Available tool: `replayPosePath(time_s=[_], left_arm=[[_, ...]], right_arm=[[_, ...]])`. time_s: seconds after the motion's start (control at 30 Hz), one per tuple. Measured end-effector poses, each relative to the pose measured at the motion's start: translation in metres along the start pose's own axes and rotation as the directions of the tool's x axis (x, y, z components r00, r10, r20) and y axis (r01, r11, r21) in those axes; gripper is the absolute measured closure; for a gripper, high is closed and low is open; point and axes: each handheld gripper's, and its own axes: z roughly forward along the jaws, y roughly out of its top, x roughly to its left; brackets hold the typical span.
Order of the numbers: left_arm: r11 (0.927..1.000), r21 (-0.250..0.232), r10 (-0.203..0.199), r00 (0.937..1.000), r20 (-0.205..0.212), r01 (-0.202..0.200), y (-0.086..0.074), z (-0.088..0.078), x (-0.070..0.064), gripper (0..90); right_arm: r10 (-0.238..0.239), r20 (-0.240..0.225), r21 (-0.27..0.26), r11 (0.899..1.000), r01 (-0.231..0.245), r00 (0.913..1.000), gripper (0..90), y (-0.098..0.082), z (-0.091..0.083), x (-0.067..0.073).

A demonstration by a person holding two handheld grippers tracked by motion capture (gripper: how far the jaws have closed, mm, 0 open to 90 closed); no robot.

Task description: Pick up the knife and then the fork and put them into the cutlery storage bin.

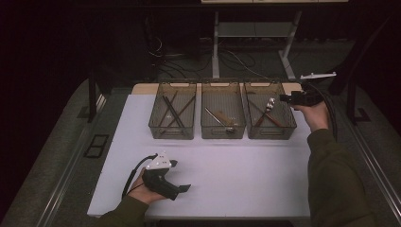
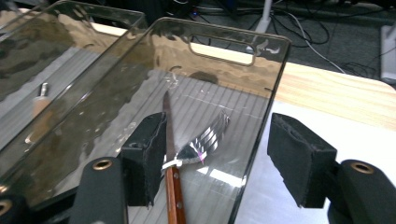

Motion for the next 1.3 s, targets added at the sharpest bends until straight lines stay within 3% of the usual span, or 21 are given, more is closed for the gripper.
replayPosePath(time_s=[0.4,0.63,1.0,1.3], left_arm=[[0.9999,0.013,0.01,0.9999,-0.014,-0.009,0.001,-0.001,0.0,0.0],[0.9999,0.014,0.011,0.9997,-0.022,-0.01,0.001,-0.002,0.002,0.0],[0.9997,0.022,0.012,0.9995,-0.029,-0.011,0.0,-0.003,0.002,0.0],[0.9999,0.013,0.004,0.9992,-0.039,-0.003,-0.002,-0.005,0.003,0.0]], right_arm=[[-0.058,-0.066,-0.029,0.998,0.056,0.9962,24.1,-0.013,-0.018,0.021],[-0.095,-0.029,-0.019,0.995,0.094,0.9951,18.4,-0.024,-0.026,0.041],[-0.121,-0.089,-0.076,0.99,0.115,0.9886,14.4,-0.059,-0.043,0.07],[-0.163,-0.144,-0.093,0.984,0.151,0.9761,12.7,-0.087,-0.054,0.097]])
